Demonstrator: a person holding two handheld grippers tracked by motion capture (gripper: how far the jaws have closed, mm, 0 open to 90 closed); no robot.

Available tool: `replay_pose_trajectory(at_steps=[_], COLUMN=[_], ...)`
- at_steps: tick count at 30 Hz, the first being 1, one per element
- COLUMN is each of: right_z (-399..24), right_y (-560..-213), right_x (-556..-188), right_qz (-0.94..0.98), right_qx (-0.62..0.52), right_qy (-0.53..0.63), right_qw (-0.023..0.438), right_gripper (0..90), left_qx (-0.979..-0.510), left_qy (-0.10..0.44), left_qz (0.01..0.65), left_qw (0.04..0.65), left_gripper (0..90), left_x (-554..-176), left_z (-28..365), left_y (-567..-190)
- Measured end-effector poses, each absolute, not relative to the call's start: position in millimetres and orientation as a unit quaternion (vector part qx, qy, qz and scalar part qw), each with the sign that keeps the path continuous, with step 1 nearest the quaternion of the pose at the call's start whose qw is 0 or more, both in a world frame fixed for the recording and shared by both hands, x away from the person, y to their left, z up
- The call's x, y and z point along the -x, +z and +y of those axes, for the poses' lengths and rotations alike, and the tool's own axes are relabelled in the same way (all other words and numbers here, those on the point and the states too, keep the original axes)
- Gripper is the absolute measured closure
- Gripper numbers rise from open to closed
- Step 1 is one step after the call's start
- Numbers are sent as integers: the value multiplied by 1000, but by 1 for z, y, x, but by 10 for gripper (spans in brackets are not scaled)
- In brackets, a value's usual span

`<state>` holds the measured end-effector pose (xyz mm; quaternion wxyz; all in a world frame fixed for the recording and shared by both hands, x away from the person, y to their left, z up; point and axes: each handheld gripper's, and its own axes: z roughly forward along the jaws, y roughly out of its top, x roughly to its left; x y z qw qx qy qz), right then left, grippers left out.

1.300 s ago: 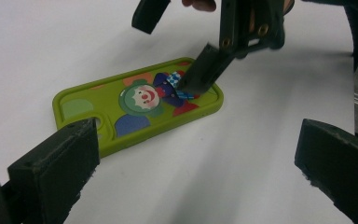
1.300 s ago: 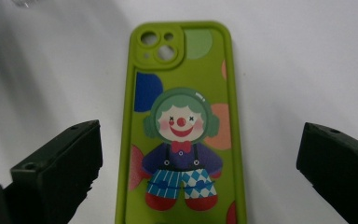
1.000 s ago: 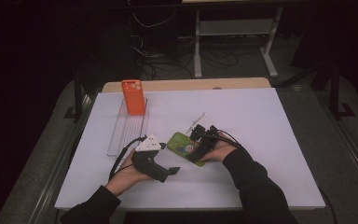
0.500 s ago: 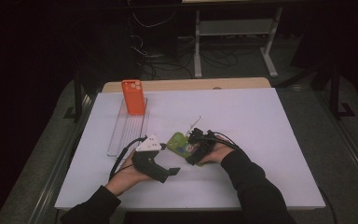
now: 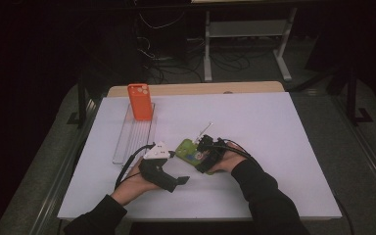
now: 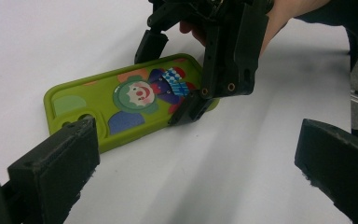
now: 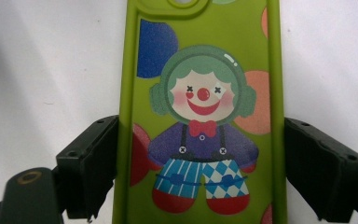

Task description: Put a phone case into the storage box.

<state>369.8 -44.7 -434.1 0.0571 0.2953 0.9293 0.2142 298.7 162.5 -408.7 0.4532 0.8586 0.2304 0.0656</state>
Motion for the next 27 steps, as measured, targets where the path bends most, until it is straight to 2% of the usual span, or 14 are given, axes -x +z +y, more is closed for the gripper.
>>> replay_pose_trajectory(at_steps=[11, 27], right_z=[-52, -89], right_y=[-432, -411], right_x=[-370, -366], right_qz=[930, 924], right_qx=[-283, -280], right_qy=[230, 253], right_qw=[57, 58], right_gripper=[150, 151], left_qx=[-863, -863], left_qy=[66, 63], left_qz=[231, 230], left_qw=[445, 445], left_gripper=[0, 0], left_x=[-300, -301], left_z=[160, 158], left_y=[-411, -409])
